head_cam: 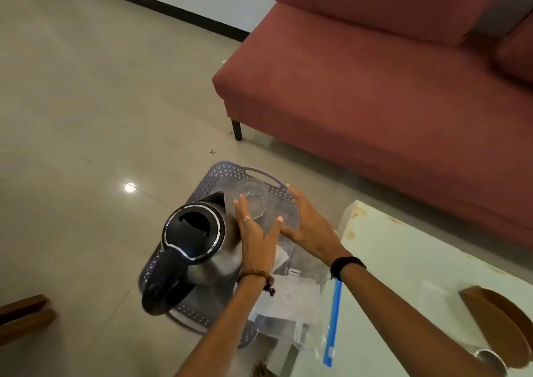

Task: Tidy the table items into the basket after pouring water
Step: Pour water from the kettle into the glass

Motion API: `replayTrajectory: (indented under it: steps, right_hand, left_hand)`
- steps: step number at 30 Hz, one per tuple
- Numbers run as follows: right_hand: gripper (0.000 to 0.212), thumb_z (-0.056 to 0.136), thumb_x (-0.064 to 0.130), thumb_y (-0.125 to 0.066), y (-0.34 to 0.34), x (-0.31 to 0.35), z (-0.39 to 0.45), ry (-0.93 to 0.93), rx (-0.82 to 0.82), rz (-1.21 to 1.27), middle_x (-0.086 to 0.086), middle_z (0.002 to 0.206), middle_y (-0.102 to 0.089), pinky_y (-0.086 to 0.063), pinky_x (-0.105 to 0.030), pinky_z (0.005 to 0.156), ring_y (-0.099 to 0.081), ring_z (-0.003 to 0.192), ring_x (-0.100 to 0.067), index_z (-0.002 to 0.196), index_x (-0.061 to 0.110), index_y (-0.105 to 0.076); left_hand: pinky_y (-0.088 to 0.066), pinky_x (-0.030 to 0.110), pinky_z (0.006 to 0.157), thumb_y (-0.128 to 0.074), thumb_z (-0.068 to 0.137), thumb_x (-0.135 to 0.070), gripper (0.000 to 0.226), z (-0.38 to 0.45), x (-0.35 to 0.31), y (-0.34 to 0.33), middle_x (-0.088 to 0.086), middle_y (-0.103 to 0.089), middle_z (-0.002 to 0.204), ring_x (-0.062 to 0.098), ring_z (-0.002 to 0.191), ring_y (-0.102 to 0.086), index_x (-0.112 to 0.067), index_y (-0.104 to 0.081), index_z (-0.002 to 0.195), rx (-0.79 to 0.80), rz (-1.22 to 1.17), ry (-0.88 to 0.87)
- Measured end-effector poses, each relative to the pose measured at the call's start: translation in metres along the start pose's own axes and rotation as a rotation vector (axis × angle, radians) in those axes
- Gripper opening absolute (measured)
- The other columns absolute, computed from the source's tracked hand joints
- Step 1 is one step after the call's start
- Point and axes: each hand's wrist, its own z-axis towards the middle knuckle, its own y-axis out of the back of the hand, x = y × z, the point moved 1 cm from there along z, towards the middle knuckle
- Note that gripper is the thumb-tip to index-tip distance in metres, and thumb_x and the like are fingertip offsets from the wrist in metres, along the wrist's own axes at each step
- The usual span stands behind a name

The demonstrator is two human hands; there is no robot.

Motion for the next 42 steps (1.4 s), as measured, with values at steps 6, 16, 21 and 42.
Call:
replayTrajectory:
  steps: [6, 16, 21, 42]
  right_hand:
    - [0.082, 0.084, 0.045, -0.063, -0.036, -0.01, 0.047, 0.041, 0.116, 0.017, -0.001, 0.154, -0.027, -0.034, -0.031, 0.104, -0.035, 0.136, -0.022, 0.146, 0.031, -0.011]
    - [0.085, 0.083, 0.016, -0.068, -0.056, -0.015, 0.073, 0.104, 0.064, 0.079, -0.01, 0.155, -0.023, -0.033, -0.036, 0.109, -0.031, 0.138, -0.026, 0.147, 0.018, -0.012]
    - [0.087, 0.074, 0.035, -0.075, -0.023, -0.006, 0.032, 0.125, -0.097, 0.145, -0.005, 0.148, -0.033, -0.04, -0.03, 0.103, -0.039, 0.13, -0.019, 0.142, 0.019, -0.024]
    - [0.085, 0.07, 0.044, -0.077, 0.084, -0.131, -0.363, -0.346, -0.384, 0.147, 0.024, 0.13, -0.035, -0.036, -0.001, 0.077, -0.043, 0.105, 0.006, 0.135, 0.04, -0.022]
  left_hand:
    - [-0.017, 0.045, 0.117, -0.04, 0.094, -0.012, 0.072, 0.051, 0.026, -0.021, 0.012, -0.001, 0.156, 0.025, 0.144, -0.007, -0.016, 0.012, 0.144, -0.215, -0.096, 0.243]
    - [-0.041, 0.048, 0.103, -0.03, 0.091, 0.0, 0.049, 0.069, 0.036, -0.027, 0.021, -0.045, 0.134, 0.035, 0.12, -0.048, -0.012, -0.019, 0.137, -0.333, -0.089, 0.389]
    - [-0.048, 0.024, 0.07, -0.041, 0.089, -0.003, 0.049, 0.024, 0.0, -0.024, 0.012, -0.056, 0.12, 0.02, 0.092, -0.058, -0.017, -0.032, 0.134, -0.282, -0.004, 0.221]
    - [-0.049, 0.01, 0.073, -0.06, 0.082, -0.008, 0.036, -0.299, 0.0, -0.18, 0.001, -0.066, 0.108, 0.008, 0.094, -0.059, -0.026, -0.055, 0.112, 0.23, 0.064, 0.212]
